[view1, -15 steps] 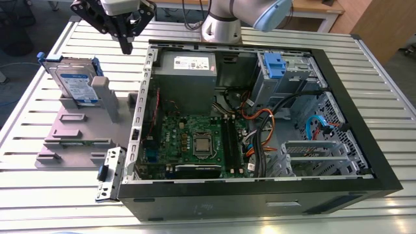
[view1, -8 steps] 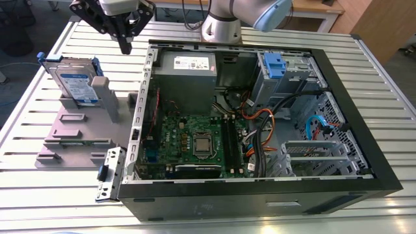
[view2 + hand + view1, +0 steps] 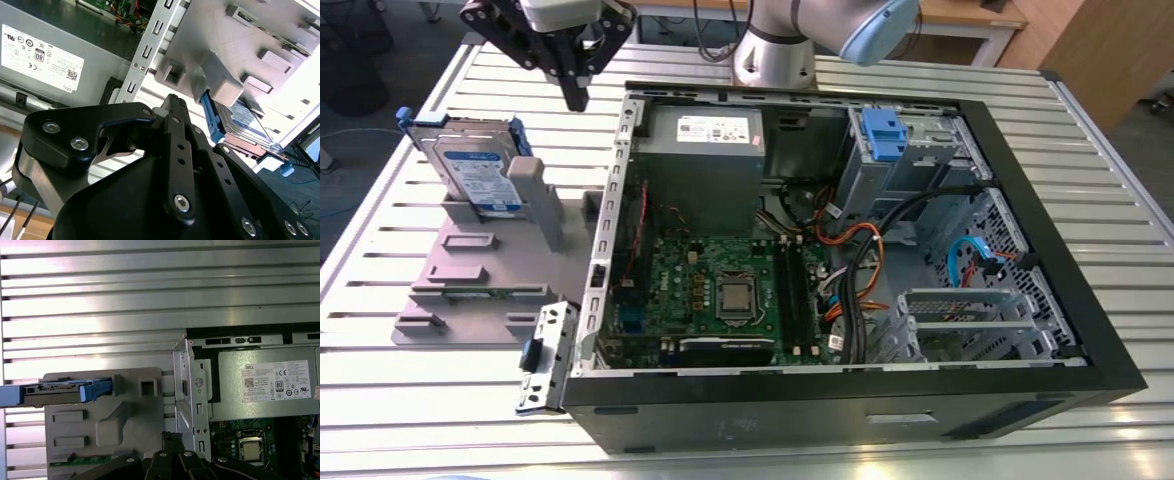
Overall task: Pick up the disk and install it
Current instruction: 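Reach for the disk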
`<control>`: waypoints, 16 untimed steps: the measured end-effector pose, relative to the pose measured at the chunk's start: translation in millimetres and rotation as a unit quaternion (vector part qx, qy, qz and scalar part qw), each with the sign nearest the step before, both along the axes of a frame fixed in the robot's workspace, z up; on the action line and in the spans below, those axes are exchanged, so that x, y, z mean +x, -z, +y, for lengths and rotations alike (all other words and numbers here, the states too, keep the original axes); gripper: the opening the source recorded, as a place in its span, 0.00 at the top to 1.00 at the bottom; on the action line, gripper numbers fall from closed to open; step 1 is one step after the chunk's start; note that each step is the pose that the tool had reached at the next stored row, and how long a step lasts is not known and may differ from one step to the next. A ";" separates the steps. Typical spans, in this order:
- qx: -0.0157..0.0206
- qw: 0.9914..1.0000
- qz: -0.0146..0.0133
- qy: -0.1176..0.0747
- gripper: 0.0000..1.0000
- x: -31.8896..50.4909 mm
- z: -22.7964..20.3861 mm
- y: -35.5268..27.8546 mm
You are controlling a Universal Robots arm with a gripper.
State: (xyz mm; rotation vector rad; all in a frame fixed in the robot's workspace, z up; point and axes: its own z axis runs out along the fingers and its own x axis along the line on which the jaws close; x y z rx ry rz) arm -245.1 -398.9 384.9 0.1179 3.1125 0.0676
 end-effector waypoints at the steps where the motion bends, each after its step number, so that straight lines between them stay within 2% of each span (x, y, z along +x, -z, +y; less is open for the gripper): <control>1: 0.000 1.000 0.000 0.000 0.89 -0.2 0.0 0.0; 16: 0.000 1.000 0.000 0.000 0.89 -3.8 0.0 0.2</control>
